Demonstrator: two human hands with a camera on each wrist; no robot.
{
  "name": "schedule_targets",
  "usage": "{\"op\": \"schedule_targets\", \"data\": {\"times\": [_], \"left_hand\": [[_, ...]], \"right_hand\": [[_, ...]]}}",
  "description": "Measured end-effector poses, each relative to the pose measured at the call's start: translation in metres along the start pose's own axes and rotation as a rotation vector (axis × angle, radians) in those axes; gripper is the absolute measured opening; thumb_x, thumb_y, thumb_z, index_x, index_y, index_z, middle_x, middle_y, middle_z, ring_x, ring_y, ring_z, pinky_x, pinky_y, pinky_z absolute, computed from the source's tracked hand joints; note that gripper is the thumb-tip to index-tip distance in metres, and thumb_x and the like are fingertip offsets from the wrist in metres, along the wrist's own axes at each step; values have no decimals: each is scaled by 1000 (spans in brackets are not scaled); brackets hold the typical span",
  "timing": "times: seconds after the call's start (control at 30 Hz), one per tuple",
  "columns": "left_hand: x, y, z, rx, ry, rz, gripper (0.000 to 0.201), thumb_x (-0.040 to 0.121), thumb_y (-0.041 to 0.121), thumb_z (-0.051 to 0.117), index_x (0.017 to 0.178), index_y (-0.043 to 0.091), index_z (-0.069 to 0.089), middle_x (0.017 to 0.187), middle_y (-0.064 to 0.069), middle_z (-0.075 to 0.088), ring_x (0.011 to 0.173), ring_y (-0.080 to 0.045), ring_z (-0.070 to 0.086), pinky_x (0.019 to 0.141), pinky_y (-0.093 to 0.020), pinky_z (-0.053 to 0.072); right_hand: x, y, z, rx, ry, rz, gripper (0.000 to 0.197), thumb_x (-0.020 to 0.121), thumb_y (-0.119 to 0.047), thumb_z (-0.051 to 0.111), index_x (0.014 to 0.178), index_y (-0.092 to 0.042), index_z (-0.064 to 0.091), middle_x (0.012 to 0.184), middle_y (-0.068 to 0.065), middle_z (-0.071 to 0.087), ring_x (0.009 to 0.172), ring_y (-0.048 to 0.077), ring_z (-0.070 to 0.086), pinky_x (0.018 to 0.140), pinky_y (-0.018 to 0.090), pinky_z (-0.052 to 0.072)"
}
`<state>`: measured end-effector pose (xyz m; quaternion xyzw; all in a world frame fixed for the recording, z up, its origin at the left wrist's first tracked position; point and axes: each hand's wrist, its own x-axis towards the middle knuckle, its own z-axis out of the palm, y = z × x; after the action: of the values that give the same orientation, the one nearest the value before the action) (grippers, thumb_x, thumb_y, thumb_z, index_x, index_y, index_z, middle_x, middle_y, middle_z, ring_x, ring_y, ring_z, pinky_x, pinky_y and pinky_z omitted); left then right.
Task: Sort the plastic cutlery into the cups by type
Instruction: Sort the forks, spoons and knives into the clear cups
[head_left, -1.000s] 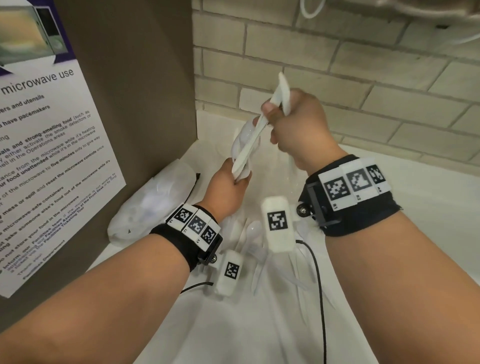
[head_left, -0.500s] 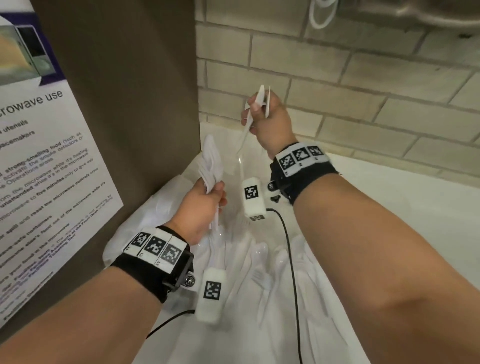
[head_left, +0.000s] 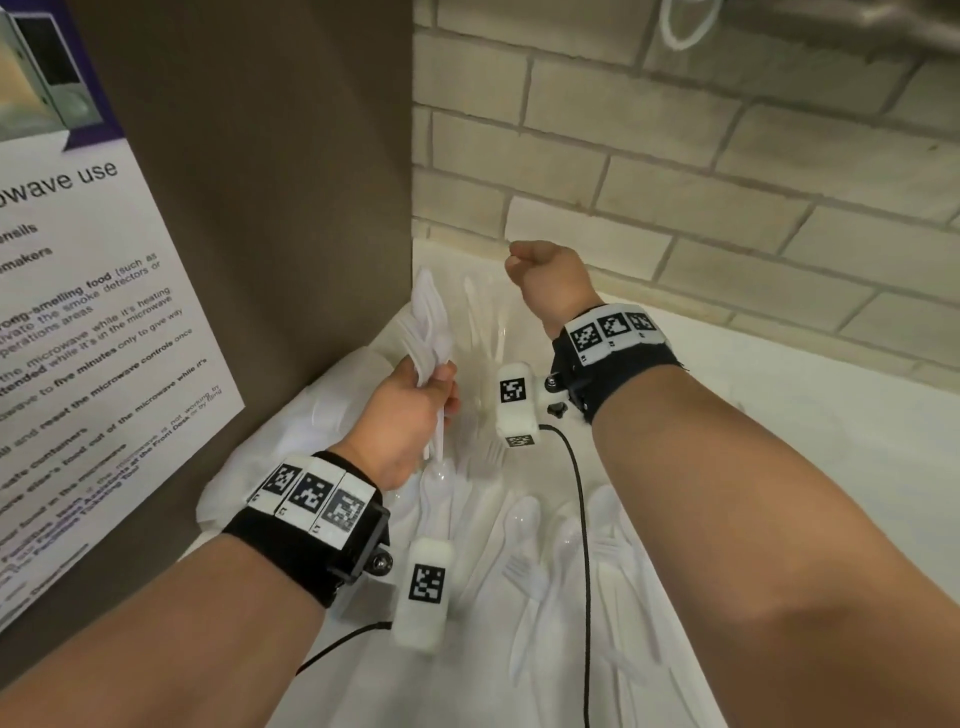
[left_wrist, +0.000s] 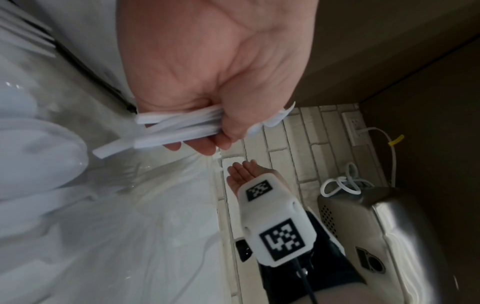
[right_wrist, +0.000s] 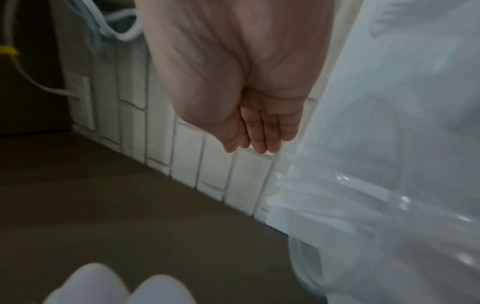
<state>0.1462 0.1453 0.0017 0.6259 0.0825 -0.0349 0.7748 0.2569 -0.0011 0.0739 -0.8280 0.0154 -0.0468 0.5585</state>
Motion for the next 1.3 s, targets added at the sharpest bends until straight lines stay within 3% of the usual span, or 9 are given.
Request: {"op": "schedule_targets", "data": {"times": [0.3,0.37,0.53,0.67,0.83,0.97,1.07,1.17,1.3], "left_hand": [[-15,6,38,-20,-195,11,13,99,15,49,99,16,61,75,3,58,66,-13,53,73,-32,41],[-16,8,51,74,-192,64,13,99,19,49,106,16,59,79,5,60,66,-12,53,68,-29,41],[-23,12,83,195,-264,130,12,99,20,49,110,15,49,83,2,57,66,-12,56,71,-33,46],[-27,7,94,252,-348,178,21,95,27,54,113,18,48,86,1,58,62,-12,51,63,-30,44],[-28,-1,101,310,-357,186,7,99,25,47,102,19,47,75,2,49,60,-12,43,61,-26,39],[-28,-3,101,282,-330,174,10,100,24,44,103,15,48,80,2,52,58,-9,46,57,-19,43],[-26,-1,103,303,-294,191,13,100,24,43,103,12,48,82,1,52,58,-10,49,59,-20,45],[-21,0,105,322,-216,212,8,100,25,43,92,21,43,83,1,53,59,-12,51,55,-20,44],[-19,1,109,337,-200,240,6,100,20,44,95,17,41,81,1,52,64,-13,50,44,-8,41]], "right_hand": [[-80,-33,-48,32,-109,-192,3,88,-18,67,90,-17,68,80,-4,63,68,5,58,58,22,51],[-92,-30,-53,-96,-72,-200,25,75,-33,80,87,-15,67,73,-5,60,61,4,56,53,22,49],[-101,-12,-60,-191,0,-119,24,81,-31,73,84,-8,66,72,1,67,71,20,69,73,42,59],[-106,-7,-73,-163,77,-92,28,94,-19,51,92,7,60,81,17,69,67,25,68,71,48,55],[-111,-9,-85,32,283,-134,20,102,-21,36,96,-12,54,76,8,69,61,19,62,57,32,50],[-115,-26,-100,317,393,-261,21,103,-16,31,96,-24,49,62,6,53,54,23,61,61,40,57],[-115,-26,-101,144,279,-254,6,98,-20,49,102,-19,52,71,2,53,49,15,52,50,33,49],[-120,-16,-94,-160,181,-177,36,76,-36,77,98,-13,60,75,-4,58,61,10,53,56,26,44],[-120,-7,-82,-188,278,-174,40,80,-41,72,109,-15,61,97,1,68,89,17,65,78,31,52]]}}
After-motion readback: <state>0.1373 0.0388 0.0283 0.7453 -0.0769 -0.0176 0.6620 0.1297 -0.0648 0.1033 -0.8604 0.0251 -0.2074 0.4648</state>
